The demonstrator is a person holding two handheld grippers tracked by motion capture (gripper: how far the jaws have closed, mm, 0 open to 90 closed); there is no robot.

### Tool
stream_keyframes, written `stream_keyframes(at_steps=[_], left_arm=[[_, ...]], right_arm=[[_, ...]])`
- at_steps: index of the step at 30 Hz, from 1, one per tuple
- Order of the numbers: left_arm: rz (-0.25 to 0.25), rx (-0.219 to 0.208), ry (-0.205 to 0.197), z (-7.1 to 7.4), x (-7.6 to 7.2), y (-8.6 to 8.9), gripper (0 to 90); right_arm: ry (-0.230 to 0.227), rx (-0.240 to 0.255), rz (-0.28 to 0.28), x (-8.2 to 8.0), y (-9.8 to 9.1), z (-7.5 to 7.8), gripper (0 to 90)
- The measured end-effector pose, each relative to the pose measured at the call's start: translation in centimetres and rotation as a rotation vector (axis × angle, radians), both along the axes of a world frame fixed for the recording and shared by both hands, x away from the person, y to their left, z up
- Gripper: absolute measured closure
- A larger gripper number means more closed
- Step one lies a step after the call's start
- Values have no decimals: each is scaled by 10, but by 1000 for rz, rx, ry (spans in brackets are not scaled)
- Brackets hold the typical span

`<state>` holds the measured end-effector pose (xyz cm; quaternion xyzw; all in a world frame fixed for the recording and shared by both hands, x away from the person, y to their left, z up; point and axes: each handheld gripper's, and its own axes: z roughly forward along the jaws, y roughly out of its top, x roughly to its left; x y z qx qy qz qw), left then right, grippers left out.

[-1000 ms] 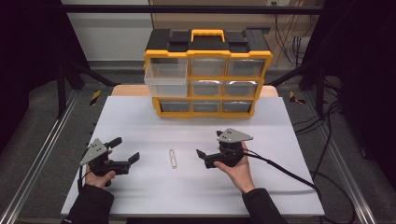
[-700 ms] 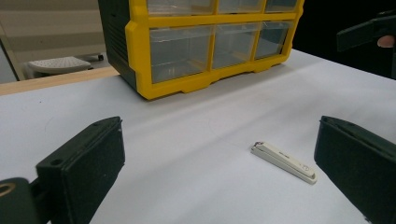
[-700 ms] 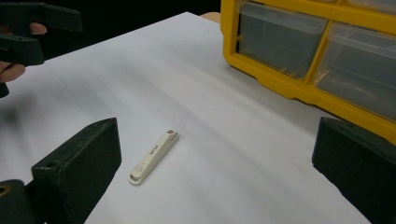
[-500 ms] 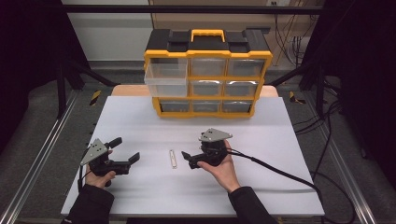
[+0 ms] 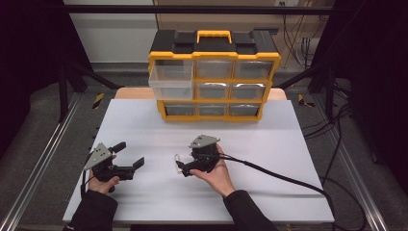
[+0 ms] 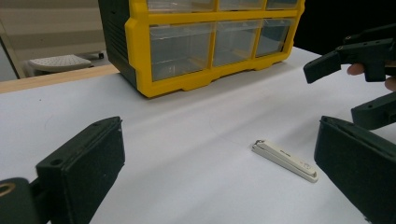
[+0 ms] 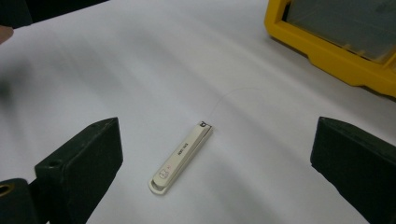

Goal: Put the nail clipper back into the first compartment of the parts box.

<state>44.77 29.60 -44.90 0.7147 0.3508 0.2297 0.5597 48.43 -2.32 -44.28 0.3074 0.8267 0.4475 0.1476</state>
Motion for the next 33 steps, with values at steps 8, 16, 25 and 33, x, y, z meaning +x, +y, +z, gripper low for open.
stream_keyframes(at_steps=[8, 16, 25, 33], left_arm=[[-1, -2, 1, 0, 0, 0, 18], [-1, -1, 2, 0, 0, 0, 18], [-2, -1, 3, 0, 0, 0, 18], [-3, -1, 6, 0, 0, -1, 18]], right_arm=[[24, -23, 3, 6, 17, -8, 36], [53, -71, 8, 13, 31, -20, 83], [98, -127, 3, 17, 39, -33, 212], [105, -144, 34, 18, 39, -37, 410]])
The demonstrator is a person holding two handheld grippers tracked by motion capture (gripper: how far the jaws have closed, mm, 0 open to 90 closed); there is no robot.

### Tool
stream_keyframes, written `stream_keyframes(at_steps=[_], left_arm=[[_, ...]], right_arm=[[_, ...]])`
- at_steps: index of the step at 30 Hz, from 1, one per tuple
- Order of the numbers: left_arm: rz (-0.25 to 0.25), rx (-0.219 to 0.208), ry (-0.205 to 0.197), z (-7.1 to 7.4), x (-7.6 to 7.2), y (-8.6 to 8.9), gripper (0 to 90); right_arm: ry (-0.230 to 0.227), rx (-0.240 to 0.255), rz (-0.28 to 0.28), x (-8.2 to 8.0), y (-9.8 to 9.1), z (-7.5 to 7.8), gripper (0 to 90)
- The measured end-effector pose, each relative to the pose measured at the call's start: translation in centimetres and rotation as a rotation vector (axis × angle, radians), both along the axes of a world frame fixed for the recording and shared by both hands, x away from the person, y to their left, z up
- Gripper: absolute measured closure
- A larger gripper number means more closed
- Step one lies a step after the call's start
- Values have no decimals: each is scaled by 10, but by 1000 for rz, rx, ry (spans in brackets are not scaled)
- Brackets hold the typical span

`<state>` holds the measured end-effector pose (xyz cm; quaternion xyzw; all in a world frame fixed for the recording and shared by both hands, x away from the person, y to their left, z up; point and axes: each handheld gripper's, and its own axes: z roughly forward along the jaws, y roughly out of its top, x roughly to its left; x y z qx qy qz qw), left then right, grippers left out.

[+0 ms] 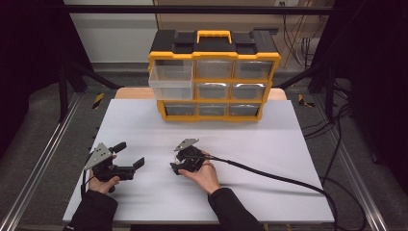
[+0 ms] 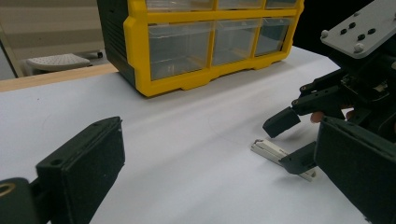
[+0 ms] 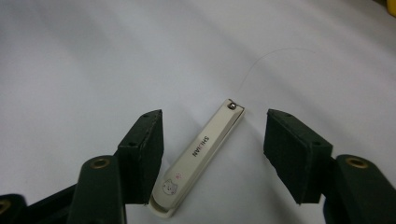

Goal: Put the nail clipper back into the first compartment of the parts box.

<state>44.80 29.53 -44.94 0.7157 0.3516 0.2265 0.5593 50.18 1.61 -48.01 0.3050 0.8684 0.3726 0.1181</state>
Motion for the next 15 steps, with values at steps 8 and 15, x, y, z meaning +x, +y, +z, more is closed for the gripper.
stream_keyframes(at_steps=[8, 15], left_arm=[[-1, 2, 2, 0, 0, 0, 18], [-2, 2, 3, 0, 0, -1, 18]], right_arm=[[11, 0, 11, -1, 1, -3, 520], [2, -1, 2, -2, 1, -3, 603]])
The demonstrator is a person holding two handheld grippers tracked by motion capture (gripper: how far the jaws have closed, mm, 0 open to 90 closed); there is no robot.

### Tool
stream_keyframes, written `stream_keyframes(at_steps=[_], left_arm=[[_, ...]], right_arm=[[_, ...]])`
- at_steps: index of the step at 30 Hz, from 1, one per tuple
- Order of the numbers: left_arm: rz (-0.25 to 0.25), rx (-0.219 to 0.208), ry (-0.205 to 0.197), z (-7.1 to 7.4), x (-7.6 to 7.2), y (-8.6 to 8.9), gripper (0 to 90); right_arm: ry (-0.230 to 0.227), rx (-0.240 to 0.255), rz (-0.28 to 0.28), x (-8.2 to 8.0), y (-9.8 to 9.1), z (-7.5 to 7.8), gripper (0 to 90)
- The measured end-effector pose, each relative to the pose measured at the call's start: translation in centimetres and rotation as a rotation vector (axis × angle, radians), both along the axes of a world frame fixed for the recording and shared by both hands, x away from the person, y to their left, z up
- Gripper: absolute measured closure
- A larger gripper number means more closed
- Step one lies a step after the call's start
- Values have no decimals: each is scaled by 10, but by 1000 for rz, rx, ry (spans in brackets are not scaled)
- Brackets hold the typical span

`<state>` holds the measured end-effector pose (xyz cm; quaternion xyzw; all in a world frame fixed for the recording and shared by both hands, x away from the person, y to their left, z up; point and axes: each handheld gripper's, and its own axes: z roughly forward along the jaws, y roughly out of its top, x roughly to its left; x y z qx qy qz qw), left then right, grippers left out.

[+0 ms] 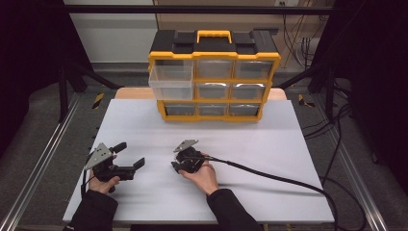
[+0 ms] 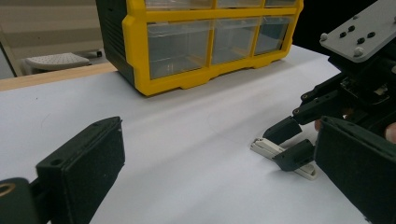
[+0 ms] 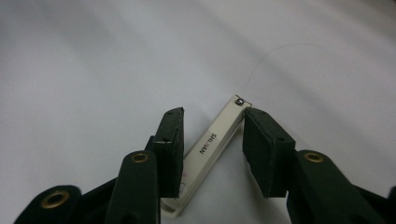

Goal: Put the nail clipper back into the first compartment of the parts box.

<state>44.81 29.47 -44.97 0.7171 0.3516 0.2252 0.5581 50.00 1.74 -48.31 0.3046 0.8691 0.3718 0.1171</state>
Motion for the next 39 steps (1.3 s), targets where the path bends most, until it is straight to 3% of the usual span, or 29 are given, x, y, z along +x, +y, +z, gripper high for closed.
stream_keyframes(at_steps=[15, 39], left_arm=[[1, 1, 0, 0, 0, 0, 18], [0, 2, 1, 0, 0, 0, 18]], right_arm=[[15, -5, -27, 3, -2, 1, 754], [35, 7, -31, 5, -3, 3, 771]])
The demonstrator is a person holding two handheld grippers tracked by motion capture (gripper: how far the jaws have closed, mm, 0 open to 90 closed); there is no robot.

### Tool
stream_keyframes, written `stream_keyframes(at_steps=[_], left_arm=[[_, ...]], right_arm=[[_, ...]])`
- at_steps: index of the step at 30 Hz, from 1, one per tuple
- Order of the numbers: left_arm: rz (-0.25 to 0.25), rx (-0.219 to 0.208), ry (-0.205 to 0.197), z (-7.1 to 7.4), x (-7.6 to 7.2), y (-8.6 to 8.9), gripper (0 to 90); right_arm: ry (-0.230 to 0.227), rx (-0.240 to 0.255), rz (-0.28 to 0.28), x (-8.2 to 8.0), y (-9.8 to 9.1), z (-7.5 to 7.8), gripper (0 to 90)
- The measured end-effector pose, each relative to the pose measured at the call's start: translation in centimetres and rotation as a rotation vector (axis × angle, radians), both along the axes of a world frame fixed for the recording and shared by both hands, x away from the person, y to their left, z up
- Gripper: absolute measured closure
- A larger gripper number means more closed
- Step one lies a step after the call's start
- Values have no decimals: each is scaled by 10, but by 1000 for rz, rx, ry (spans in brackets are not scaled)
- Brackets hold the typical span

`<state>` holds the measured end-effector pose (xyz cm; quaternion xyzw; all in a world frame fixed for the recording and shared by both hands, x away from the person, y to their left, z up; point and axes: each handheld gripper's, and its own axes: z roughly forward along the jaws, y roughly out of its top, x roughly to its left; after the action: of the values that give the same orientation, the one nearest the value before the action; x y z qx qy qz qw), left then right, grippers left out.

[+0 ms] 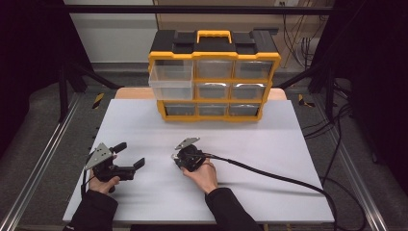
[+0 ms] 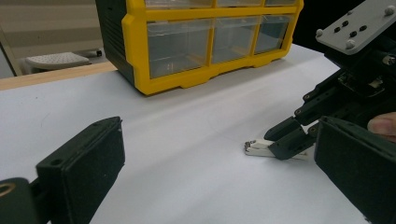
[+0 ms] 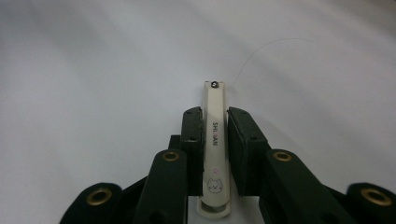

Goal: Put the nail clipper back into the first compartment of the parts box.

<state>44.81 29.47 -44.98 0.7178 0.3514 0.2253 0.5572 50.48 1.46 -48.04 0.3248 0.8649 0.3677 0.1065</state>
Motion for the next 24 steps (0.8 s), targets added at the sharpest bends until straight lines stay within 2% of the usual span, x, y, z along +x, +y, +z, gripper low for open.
stream_keyframes(at_steps=[15, 24], left_arm=[[0, 0, 0, 0, 0, 0, 18], [2, 0, 0, 0, 0, 0, 18]], right_arm=[[-5, 19, 16, -2, -3, 11, 771], [-21, 24, 25, -5, -8, 26, 771]])
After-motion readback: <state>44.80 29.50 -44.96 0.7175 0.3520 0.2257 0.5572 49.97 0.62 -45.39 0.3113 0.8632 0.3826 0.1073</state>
